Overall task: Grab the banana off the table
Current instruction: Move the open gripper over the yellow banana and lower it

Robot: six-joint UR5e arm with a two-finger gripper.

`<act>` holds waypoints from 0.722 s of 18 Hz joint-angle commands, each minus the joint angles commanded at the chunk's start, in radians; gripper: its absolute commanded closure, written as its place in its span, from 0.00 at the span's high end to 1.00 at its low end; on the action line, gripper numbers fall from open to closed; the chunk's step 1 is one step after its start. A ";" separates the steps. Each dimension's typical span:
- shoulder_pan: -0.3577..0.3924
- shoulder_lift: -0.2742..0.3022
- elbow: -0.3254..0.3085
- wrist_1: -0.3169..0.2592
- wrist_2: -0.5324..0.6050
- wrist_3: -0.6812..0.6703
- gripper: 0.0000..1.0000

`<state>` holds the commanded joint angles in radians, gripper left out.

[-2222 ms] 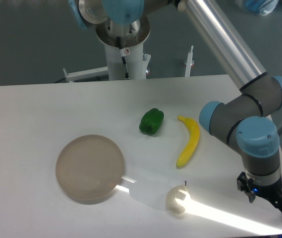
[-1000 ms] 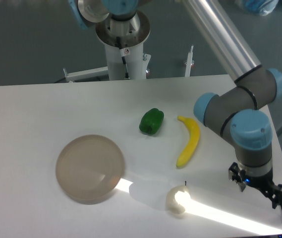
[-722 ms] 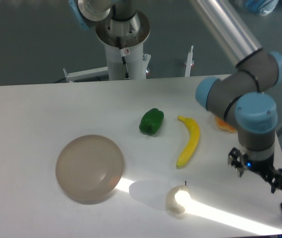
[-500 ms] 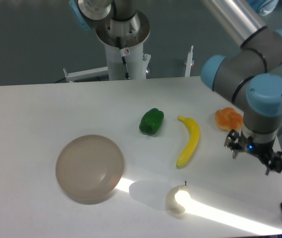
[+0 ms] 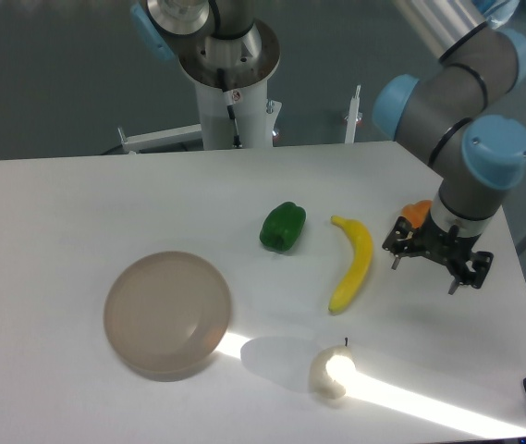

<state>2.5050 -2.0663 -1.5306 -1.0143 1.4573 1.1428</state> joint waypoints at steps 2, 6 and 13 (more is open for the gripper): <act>-0.002 0.005 -0.035 0.023 0.002 0.000 1.00; -0.006 0.037 -0.120 0.037 0.003 0.003 1.00; -0.003 0.071 -0.293 0.209 0.015 0.009 1.00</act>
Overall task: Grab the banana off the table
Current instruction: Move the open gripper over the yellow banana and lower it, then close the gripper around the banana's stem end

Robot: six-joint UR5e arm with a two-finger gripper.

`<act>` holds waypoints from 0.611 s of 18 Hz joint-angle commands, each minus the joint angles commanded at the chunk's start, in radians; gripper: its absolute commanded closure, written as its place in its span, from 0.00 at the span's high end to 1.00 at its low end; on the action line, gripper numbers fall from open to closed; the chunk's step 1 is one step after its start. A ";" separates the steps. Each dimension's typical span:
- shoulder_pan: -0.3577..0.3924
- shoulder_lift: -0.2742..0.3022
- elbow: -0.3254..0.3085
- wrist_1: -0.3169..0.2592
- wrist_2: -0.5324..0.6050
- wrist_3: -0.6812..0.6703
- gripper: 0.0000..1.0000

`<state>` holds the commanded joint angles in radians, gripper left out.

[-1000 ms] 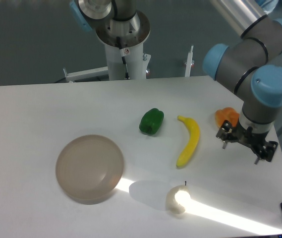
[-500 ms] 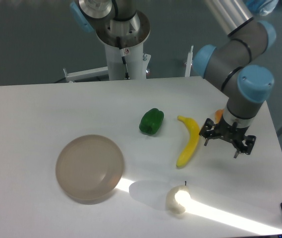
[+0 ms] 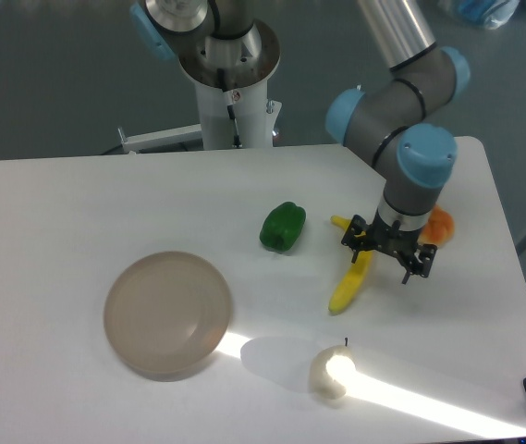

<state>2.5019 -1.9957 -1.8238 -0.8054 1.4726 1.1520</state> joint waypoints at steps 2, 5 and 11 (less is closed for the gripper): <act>0.000 0.008 -0.017 0.003 0.000 0.005 1.00; -0.003 0.008 -0.038 0.005 0.002 0.005 1.00; -0.009 -0.003 -0.052 0.035 0.041 -0.006 1.00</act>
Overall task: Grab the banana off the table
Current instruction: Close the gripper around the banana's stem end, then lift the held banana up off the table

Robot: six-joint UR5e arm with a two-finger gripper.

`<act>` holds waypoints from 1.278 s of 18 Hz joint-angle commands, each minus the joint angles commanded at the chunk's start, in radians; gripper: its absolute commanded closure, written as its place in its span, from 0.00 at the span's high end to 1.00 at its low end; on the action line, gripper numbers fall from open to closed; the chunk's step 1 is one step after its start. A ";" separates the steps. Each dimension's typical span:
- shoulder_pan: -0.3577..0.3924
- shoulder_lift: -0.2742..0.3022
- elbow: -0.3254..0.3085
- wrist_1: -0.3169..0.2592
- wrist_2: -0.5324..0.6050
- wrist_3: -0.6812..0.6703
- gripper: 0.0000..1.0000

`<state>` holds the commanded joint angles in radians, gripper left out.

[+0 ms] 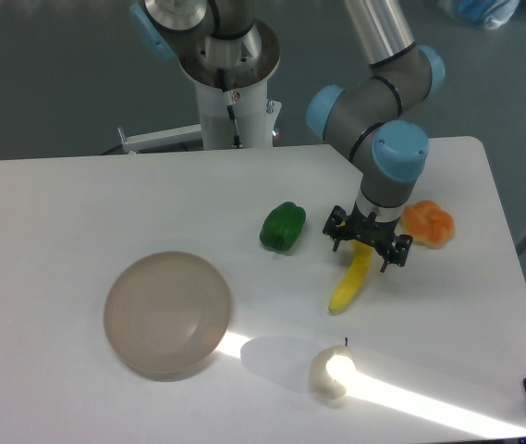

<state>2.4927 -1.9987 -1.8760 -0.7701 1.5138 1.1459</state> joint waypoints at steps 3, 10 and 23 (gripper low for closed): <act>0.000 -0.005 -0.002 0.011 0.014 -0.005 1.00; 0.000 -0.011 -0.002 0.014 0.009 -0.054 0.80; 0.000 -0.011 0.012 0.012 0.006 -0.052 0.33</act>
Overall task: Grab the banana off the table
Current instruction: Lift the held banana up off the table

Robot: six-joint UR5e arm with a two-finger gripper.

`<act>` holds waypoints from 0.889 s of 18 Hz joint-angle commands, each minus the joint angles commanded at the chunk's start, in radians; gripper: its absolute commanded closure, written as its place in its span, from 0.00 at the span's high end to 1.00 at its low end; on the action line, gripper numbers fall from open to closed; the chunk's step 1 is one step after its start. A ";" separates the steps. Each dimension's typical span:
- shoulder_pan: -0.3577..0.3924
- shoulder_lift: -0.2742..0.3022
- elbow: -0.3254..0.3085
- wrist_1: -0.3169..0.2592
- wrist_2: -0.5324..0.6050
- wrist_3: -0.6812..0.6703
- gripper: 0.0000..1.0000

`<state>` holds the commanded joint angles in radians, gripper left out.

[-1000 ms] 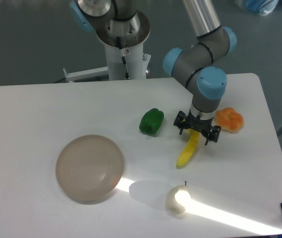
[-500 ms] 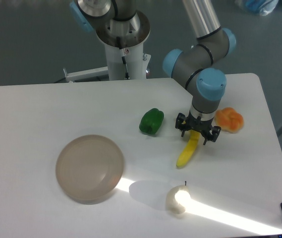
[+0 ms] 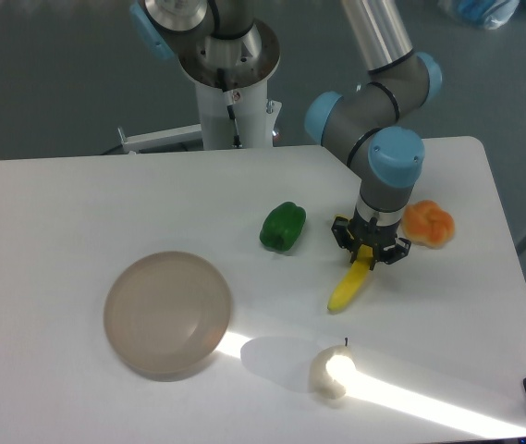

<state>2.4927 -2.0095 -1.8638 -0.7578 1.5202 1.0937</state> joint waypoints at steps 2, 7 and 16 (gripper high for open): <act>0.000 0.000 0.002 0.000 0.000 0.002 0.32; -0.012 0.017 0.116 -0.017 0.003 0.014 0.30; -0.054 -0.043 0.374 -0.110 0.009 0.064 0.31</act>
<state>2.4390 -2.0524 -1.4897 -0.8681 1.5294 1.1579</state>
